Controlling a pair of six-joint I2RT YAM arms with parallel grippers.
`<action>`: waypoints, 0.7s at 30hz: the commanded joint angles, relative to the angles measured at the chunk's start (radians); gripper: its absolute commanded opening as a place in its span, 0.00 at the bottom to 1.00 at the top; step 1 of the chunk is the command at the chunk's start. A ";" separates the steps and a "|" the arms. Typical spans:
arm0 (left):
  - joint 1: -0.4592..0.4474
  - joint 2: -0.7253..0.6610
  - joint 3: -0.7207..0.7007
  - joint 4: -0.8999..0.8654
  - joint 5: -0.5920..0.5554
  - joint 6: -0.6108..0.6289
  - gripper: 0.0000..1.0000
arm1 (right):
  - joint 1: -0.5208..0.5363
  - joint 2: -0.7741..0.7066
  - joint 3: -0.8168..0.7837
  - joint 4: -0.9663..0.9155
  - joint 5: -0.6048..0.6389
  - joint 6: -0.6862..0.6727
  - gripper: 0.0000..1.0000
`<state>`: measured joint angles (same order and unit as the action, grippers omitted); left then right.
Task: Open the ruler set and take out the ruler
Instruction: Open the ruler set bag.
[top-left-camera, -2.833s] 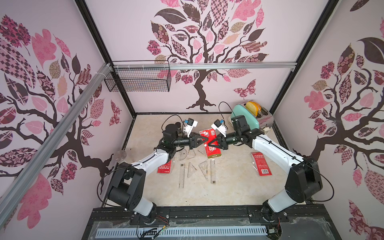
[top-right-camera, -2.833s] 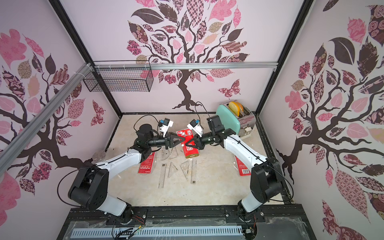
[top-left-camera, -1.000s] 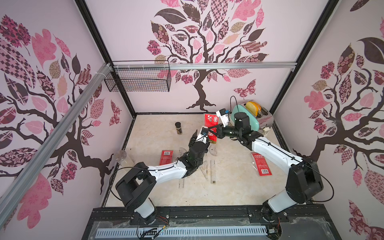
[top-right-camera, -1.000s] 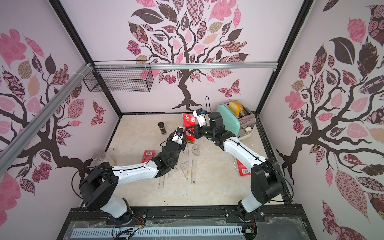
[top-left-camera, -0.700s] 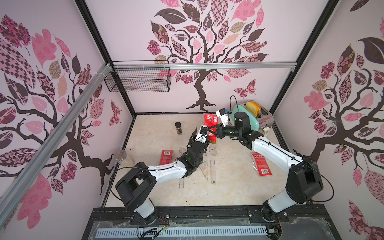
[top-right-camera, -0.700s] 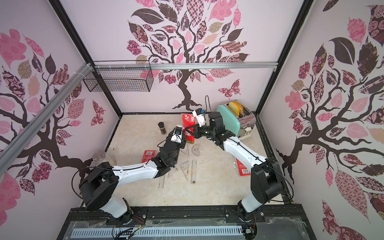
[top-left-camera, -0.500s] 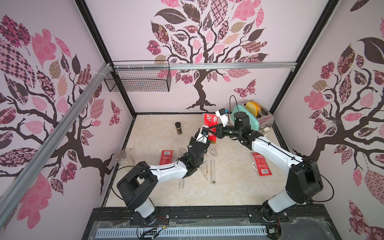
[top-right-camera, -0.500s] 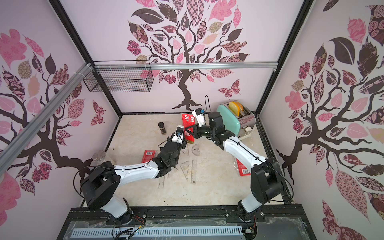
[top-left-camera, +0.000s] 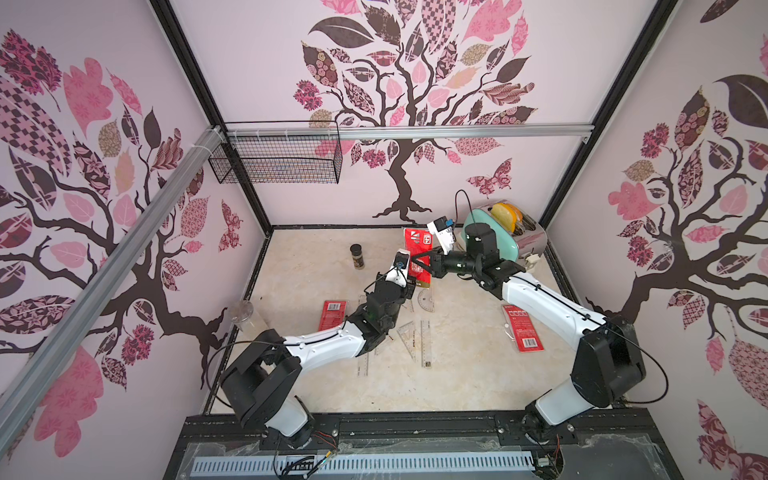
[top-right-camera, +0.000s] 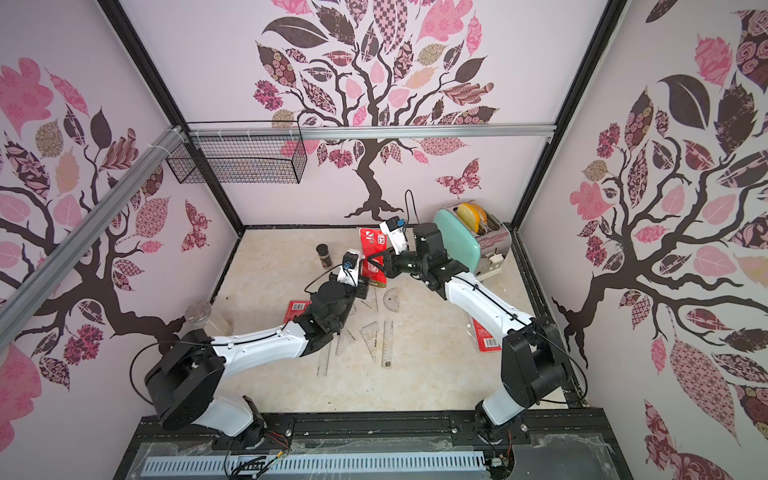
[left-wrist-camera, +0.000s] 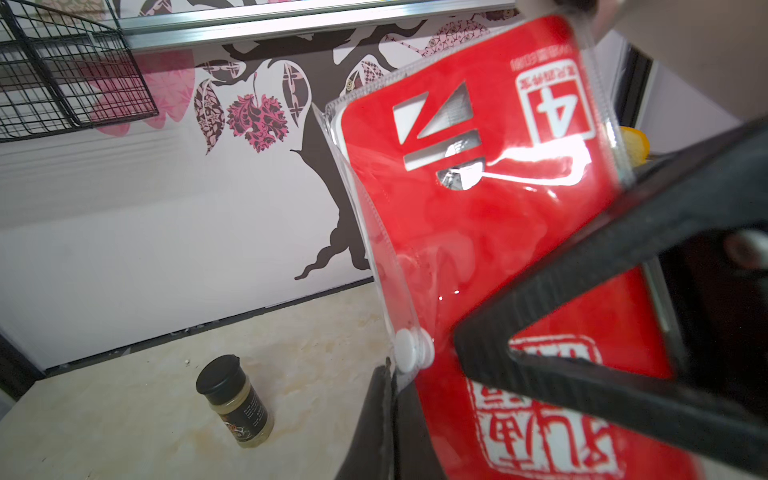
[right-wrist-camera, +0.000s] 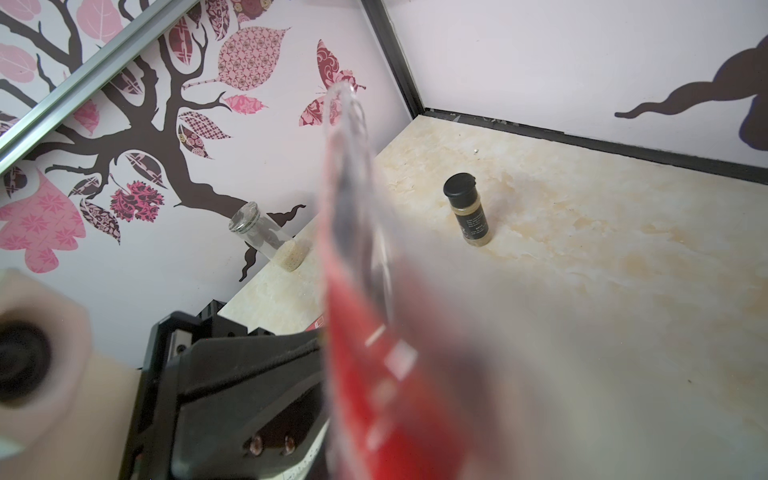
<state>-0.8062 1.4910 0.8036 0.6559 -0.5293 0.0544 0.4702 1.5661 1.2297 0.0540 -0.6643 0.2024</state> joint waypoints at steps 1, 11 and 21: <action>0.099 -0.075 -0.017 -0.021 0.009 -0.134 0.00 | 0.011 -0.001 0.015 -0.111 -0.087 -0.015 0.00; 0.178 -0.155 -0.058 -0.051 0.174 -0.266 0.00 | 0.010 -0.005 0.010 -0.091 -0.104 -0.004 0.00; 0.178 -0.177 -0.077 -0.053 0.403 -0.234 0.24 | 0.011 -0.010 0.015 -0.093 -0.080 -0.008 0.00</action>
<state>-0.6487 1.3514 0.7357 0.5610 -0.1379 -0.1883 0.4820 1.5658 1.2392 0.0414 -0.7101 0.2024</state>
